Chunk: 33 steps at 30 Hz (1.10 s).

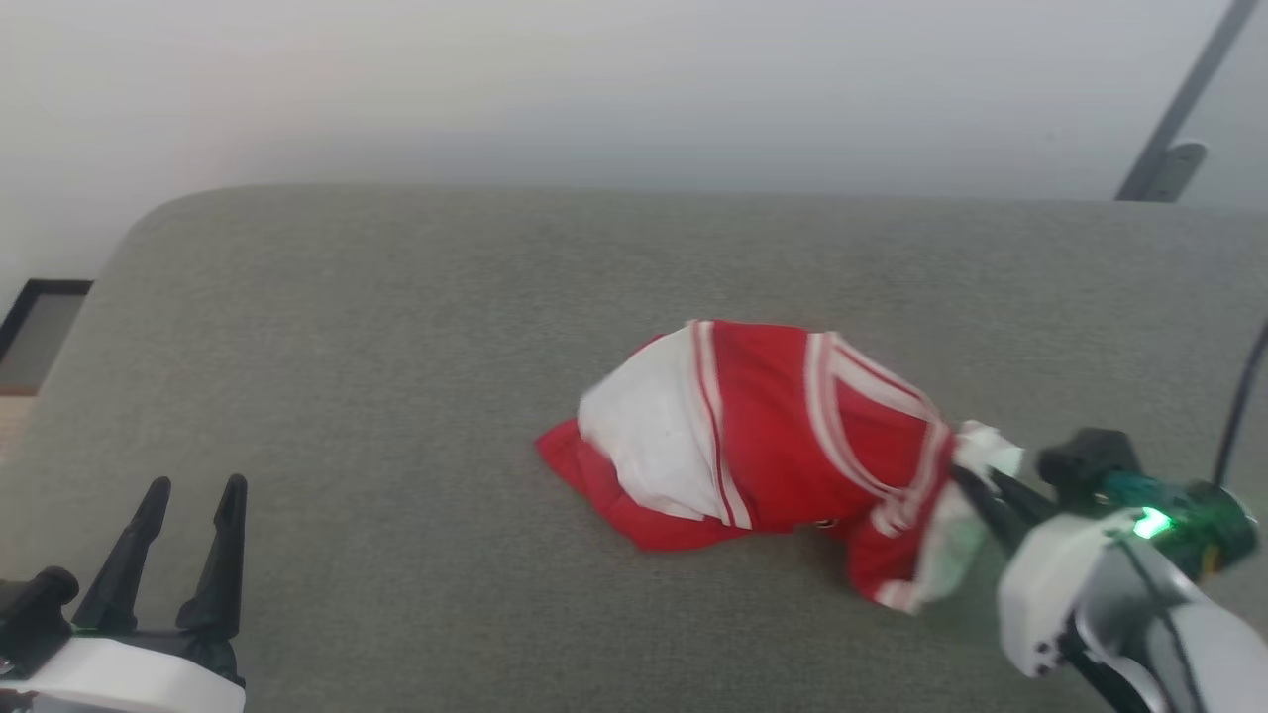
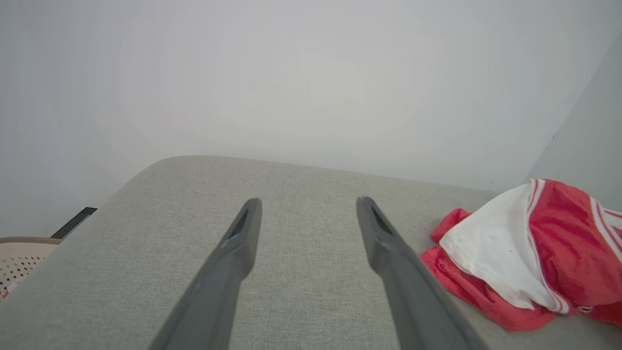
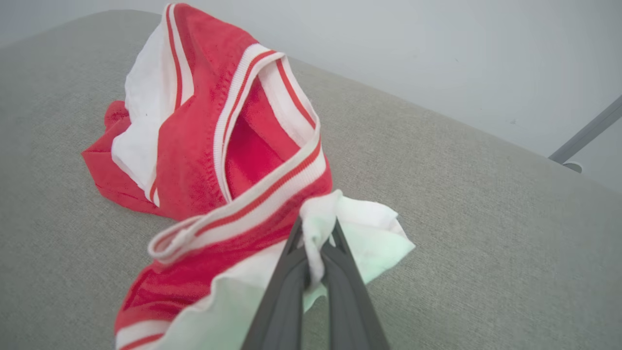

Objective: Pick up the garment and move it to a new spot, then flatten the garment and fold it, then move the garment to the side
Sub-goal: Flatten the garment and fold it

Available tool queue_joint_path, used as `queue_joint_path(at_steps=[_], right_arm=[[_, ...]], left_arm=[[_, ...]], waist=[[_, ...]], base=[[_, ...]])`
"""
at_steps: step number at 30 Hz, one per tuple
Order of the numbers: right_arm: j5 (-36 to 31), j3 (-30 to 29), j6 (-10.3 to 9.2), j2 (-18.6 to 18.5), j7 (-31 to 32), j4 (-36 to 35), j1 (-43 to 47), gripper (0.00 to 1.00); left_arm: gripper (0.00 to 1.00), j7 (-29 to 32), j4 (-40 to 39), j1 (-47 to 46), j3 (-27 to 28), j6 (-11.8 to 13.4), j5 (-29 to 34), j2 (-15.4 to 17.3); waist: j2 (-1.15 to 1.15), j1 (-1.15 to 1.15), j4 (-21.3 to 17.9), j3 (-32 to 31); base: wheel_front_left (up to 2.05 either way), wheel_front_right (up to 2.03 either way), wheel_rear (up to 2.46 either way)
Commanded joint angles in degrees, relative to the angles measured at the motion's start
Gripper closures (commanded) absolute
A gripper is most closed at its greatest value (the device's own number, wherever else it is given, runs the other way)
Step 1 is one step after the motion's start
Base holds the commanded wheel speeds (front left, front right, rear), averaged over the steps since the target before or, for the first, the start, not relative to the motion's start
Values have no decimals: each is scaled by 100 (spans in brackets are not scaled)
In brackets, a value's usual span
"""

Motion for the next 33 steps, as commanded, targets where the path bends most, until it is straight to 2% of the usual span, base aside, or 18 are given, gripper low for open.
queue_joint_path(at_steps=[1,4,8,9,10,11,12,13,20,29,33], right_arm=[[-33,-117,-8,-44,44,-26,133,100],[-122,-413,-8,-125,34,106,359,100],[-188,-802,-8,-28,-91,481,545,100],[-155,-863,-8,33,-139,597,567,96],[-154,-924,-8,59,-174,734,569,82],[-209,-911,-8,40,-208,866,564,63],[-179,-929,-8,90,-245,1002,546,22],[-159,-941,-8,132,-261,1133,518,0],[16,-835,-8,144,-520,1418,290,0],[12,-1029,-8,97,-933,977,130,0],[-316,-1272,-8,214,-1310,729,63,0]], left_arm=[[0,-27,-13,62,28,-11,-34,6],[0,-27,-17,58,26,-13,-30,-3],[0,-27,14,24,11,-16,-53,13],[0,-27,26,17,10,-16,-60,21],[0,-27,36,4,-1,-17,-72,26],[0,-27,53,-11,-12,-17,-67,29],[0,-27,74,-20,-28,-17,-74,38],[0,-27,87,-31,-57,-18,-79,45],[0,-27,159,-54,-159,-19,-148,166],[0,139,-64,-74,-378,-19,-289,454],[0,457,-339,-162,-552,-16,-424,634]], waist=[[0,0,-114,-10],[0,0,-211,-5],[0,0,-292,-2],[0,0,-309,1],[0,0,-321,2],[0,0,-330,2],[0,0,-342,0],[0,0,-351,-3],[0,0,-436,-45],[0,0,-628,-167],[0,0,-777,-217]], base=[[0,0,0],[0,0,0],[0,0,0],[0,0,0],[0,0,0],[0,0,0],[0,0,0],[0,0,0],[0,0,0],[0,0,0],[0,0,0]])
